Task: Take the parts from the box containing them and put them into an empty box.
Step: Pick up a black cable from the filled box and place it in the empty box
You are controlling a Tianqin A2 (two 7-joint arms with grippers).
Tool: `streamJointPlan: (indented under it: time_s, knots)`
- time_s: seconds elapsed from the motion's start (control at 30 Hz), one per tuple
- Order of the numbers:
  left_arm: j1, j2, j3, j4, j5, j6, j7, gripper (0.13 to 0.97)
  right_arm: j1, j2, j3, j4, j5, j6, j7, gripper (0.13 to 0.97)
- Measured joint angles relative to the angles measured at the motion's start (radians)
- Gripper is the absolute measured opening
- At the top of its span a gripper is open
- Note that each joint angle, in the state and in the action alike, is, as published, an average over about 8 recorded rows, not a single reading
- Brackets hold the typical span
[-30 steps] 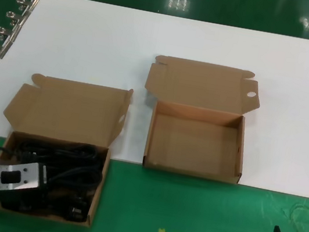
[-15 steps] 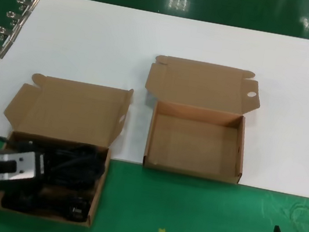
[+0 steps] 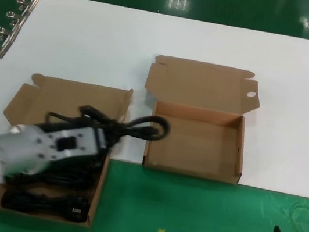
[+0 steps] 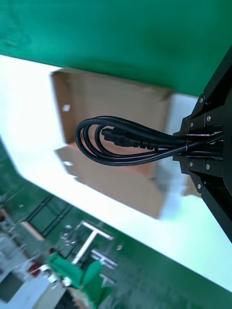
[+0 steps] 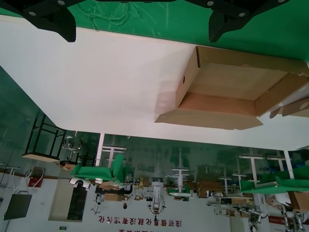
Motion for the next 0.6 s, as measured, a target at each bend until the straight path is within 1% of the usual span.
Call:
streamJointPlan:
  time_s: [0.1, 0.17, 0.3, 0.43, 0.6]
  knots:
    - [0.010, 0.058, 0.010, 0.008, 0.007, -0.053, 0.024, 0.209, 0.000, 0.000, 0.000, 0.000, 0.000, 0.000, 0.000, 0.966]
    - [0.016, 0.093, 0.021, 0.021, 0.003, -0.087, 0.054, 0.209, 0.000, 0.000, 0.000, 0.000, 0.000, 0.000, 0.000, 0.966]
    - [0.029, 0.151, 0.046, 0.056, -0.036, -0.155, 0.156, 0.209, 0.000, 0.000, 0.000, 0.000, 0.000, 0.000, 0.000, 0.966]
    - [0.042, 0.191, 0.074, 0.091, -0.116, -0.220, 0.302, 0.209, 0.000, 0.000, 0.000, 0.000, 0.000, 0.000, 0.000, 0.966]
    - [0.049, 0.229, 0.115, 0.138, -0.254, -0.310, 0.520, 0.209, 0.000, 0.000, 0.000, 0.000, 0.000, 0.000, 0.000, 0.966]
